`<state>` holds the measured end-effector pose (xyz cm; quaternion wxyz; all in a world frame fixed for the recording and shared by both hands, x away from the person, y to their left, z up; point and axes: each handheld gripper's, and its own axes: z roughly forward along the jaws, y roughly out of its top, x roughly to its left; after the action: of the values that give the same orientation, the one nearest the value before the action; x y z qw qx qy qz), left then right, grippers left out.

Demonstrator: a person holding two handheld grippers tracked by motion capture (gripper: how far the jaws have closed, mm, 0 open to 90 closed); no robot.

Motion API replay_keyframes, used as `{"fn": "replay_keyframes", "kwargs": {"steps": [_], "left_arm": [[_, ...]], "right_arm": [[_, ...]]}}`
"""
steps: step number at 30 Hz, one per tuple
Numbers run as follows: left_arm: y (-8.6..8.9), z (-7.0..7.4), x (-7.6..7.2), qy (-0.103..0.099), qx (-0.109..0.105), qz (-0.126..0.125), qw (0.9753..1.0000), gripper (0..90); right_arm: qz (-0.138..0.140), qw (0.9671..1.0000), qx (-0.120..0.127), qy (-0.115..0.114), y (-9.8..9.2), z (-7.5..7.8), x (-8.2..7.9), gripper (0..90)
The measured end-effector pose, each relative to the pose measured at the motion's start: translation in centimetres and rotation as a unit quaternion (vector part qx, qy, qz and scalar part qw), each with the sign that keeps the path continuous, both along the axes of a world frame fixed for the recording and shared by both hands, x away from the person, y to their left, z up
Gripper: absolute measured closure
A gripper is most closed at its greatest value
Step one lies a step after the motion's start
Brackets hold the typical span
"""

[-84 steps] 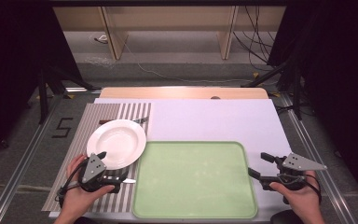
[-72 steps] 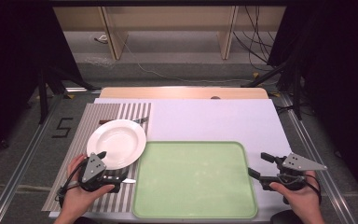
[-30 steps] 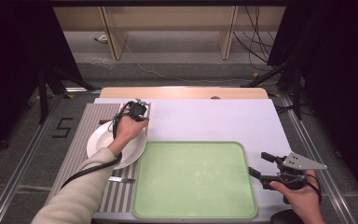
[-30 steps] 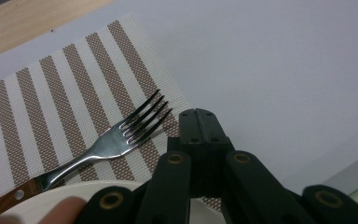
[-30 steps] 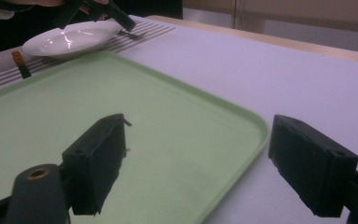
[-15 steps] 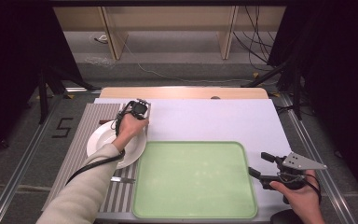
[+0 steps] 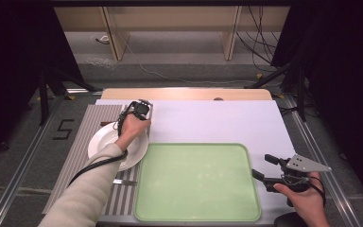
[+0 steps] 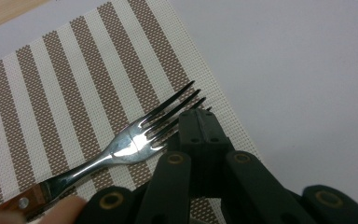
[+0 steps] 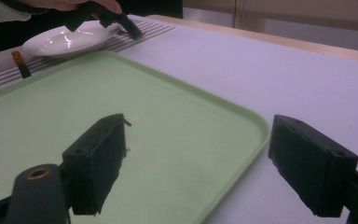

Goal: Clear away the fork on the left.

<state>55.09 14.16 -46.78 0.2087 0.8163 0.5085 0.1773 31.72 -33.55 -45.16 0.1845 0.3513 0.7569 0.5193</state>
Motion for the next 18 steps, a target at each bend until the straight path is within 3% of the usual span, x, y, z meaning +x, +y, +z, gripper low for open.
{"fn": "replay_keyframes", "kwargs": {"steps": [18], "left_arm": [[-0.14,0.15,0.52,0.015,0.011,0.002,0.9998,89.4]], "right_arm": [[0.0,1.0,0.0,0.0,-0.01,-0.02,0.03,20.0]]}}
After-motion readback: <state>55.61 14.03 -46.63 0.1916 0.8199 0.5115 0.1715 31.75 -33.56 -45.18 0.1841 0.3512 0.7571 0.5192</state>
